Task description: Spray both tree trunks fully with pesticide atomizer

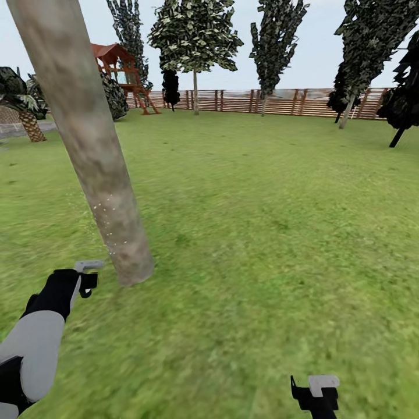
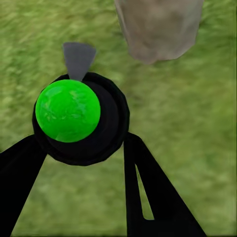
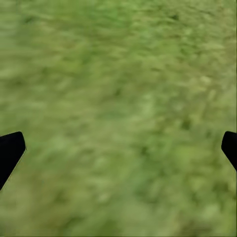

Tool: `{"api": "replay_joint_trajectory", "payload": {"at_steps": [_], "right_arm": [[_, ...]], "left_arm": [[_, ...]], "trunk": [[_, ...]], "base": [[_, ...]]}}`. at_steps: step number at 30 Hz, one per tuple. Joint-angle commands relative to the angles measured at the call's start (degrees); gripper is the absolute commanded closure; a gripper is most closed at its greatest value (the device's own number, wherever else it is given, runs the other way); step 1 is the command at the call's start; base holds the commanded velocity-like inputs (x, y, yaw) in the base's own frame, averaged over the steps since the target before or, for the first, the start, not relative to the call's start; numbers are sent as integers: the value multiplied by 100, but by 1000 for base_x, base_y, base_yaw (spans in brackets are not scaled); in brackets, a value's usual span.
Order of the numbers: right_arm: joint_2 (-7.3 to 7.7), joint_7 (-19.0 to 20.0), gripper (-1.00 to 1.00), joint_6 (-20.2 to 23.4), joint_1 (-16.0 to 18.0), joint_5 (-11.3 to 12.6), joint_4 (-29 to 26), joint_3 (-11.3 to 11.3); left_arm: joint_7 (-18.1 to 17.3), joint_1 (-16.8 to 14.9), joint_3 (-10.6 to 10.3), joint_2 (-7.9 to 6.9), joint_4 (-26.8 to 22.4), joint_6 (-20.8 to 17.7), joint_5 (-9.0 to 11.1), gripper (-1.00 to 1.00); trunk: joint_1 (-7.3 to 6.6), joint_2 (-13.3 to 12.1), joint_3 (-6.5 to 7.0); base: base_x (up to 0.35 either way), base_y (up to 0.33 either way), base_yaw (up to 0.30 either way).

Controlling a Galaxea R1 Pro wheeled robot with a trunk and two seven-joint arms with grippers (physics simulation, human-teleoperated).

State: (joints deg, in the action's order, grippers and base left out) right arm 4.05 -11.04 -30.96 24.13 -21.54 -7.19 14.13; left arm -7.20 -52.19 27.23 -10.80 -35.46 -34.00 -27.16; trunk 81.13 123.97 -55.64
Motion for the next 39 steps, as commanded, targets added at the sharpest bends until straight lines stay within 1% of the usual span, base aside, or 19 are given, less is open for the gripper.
{"api": "replay_joint_trajectory", "payload": {"at_steps": [1, 9, 14, 17, 20, 24, 26, 28, 29, 31, 32, 34, 39], "right_arm": [[0, -32, -100, -16, 4, -61, 7, 28], [3, -30, -100, -16, 4, -61, 7, 28], [0, -30, -100, -16, 3, -61, 7, 28], [0, -30, -100, -16, 4, -61, 7, 28], [0, -30, -100, -16, 4, -61, 7, 28], [0, -30, -100, -16, 4, -61, 7, 28], [0, -30, -100, -16, 4, -61, 7, 28], [0, -30, -100, -16, 4, -61, 11, 28], [0, -30, -100, -16, 4, -61, 13, 28], [0, -30, -100, -16, 4, -61, 14, 28], [0, -30, -100, -16, 4, -61, 15, 28], [0, -30, -100, -16, 4, -61, 15, 28], [0, -30, -100, -16, 4, -61, 24, 28]], "left_arm": [[-54, 2, 27, 5, -7, -18, -61, 100], [-60, 22, 35, -1, -5, 3, -34, 100], [-52, 146, 41, 31, -5, 25, -30, 100], [123, 246, 31, 46, -32, 33, -18, 100], [278, 260, 33, 102, -16, 34, -6, 100], [297, 283, 48, 103, -1, 34, -23, 100], [298, 471, 92, 90, -10, 47, -10, 100], [298, 552, 129, 92, -8, 60, -9, 100], [298, 564, 134, 95, -4, 88, -9, 100], [298, 591, 141, 102, 166, 387, -4, 100], [298, 594, 142, 103, 347, 508, -5, 100], [298, 595, 126, 104, 495, 578, -7, 100], [290, 596, 126, 109, 596, 645, -11, 100]], "trunk": [[0, 2, -5], [0, 2, -5], [0, 2, -5], [0, 2, -5], [0, 2, -5], [0, 2, -5], [0, 2, -5], [0, 2, -5], [0, 2, -5], [0, 2, -5], [0, 2, -5], [0, 2, -5], [0, 2, -5]], "base": [[178, 0, 42], [275, -79, 5], [278, -162, 0], [277, -164, 31], [235, -187, 193], [68, -255, 270], [6, -271, 275], [2, -272, 276], [1, -273, 276], [0, -273, 276], [0, -273, 161], [8, -273, 73], [87, -273, 9]]}}
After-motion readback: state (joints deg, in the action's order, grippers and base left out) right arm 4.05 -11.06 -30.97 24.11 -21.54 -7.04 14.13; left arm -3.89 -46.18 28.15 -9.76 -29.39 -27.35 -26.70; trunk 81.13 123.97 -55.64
